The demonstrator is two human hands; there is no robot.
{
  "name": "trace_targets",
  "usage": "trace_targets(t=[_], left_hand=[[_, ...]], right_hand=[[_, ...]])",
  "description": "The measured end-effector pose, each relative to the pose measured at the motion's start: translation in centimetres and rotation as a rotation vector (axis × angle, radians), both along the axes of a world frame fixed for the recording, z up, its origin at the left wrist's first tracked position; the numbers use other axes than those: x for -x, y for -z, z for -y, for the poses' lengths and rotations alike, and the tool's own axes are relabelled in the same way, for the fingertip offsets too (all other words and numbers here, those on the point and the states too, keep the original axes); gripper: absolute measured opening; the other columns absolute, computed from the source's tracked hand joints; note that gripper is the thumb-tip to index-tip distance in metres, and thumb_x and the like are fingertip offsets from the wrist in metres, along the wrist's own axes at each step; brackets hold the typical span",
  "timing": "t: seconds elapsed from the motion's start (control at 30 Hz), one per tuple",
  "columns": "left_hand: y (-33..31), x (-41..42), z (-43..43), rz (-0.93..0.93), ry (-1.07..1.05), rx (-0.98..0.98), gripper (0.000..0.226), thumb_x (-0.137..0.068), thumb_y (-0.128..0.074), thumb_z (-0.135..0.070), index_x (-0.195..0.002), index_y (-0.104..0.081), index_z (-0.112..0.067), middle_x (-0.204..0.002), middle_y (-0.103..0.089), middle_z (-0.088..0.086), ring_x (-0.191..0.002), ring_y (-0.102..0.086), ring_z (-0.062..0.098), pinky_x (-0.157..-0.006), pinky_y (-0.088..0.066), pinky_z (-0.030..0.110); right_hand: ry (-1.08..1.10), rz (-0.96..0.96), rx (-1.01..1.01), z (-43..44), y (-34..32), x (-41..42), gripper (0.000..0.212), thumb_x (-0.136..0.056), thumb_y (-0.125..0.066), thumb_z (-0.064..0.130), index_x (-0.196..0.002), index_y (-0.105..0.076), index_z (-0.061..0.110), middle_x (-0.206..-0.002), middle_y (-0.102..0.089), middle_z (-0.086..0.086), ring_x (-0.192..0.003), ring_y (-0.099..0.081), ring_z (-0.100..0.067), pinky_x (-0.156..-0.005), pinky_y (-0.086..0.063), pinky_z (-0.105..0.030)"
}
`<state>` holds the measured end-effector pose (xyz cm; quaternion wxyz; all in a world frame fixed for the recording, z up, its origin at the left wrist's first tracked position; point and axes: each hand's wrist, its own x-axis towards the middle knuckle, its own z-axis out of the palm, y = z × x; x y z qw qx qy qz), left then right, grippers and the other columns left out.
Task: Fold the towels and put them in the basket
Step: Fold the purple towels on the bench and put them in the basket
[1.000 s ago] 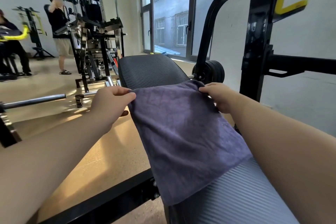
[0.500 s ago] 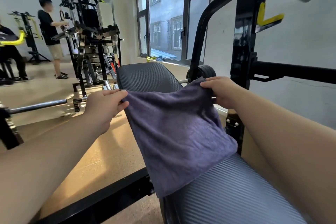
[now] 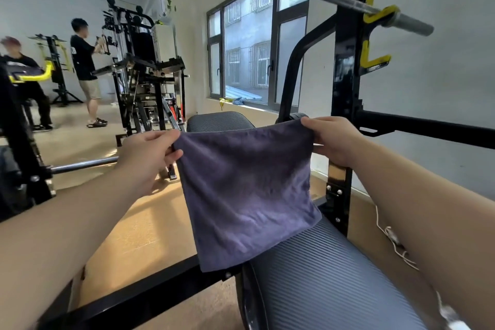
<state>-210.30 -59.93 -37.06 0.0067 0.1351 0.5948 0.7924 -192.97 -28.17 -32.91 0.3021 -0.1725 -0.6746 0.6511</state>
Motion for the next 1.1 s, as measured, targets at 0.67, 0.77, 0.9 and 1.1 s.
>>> trace_targets(t=[0.67, 0.77, 0.9, 1.1], left_hand=[[2.8, -7.0, 12.3, -0.058, -0.120, -0.019, 0.001, -0.086, -0.081, -0.020, -0.087, -0.081, -0.019, -0.095, -0.076, 0.006, -0.071, -0.066, 0.013, -0.056, -0.055, 0.021], [4.7, -7.4, 14.4, -0.108, -0.211, 0.064, 0.012, -0.089, -0.079, -0.022, -0.079, -0.080, -0.029, -0.090, -0.077, -0.003, -0.076, -0.068, 0.012, -0.056, -0.055, 0.020], [7.4, -8.2, 17.3, -0.172, -0.259, 0.145, 0.021, -0.093, -0.075, -0.023, -0.077, -0.078, -0.036, -0.088, -0.073, -0.009, -0.078, -0.067, 0.010, -0.054, -0.055, 0.019], [11.4, -7.6, 20.3, -0.159, -0.358, 0.165, 0.016, -0.094, -0.072, -0.017, -0.110, -0.072, -0.018, -0.100, -0.070, -0.003, -0.084, -0.069, 0.010, -0.060, -0.059, 0.019]], right_hand=[[-0.195, -0.135, 0.194, 10.5, 3.4, -5.6, 0.010, -0.089, -0.071, 0.002, -0.092, -0.076, 0.010, -0.079, -0.072, -0.006, -0.072, -0.067, -0.018, -0.069, -0.056, -0.033], [-0.206, -0.107, 0.195, 12.2, 5.2, -5.2, 0.014, -0.087, -0.071, 0.000, -0.089, -0.074, 0.013, -0.079, -0.070, -0.004, -0.071, -0.066, -0.018, -0.063, -0.056, -0.031], [-0.147, 0.027, 0.074, 14.4, 7.7, -4.5, 0.024, -0.085, -0.074, -0.001, -0.103, -0.070, 0.015, -0.084, -0.065, -0.003, -0.062, -0.056, -0.016, -0.054, -0.042, -0.028], [-0.189, 0.184, 0.022, 18.1, 11.8, -3.8, 0.021, -0.085, -0.072, -0.003, -0.098, -0.075, 0.013, -0.086, -0.069, -0.009, -0.059, -0.062, -0.013, -0.050, -0.051, -0.022]])
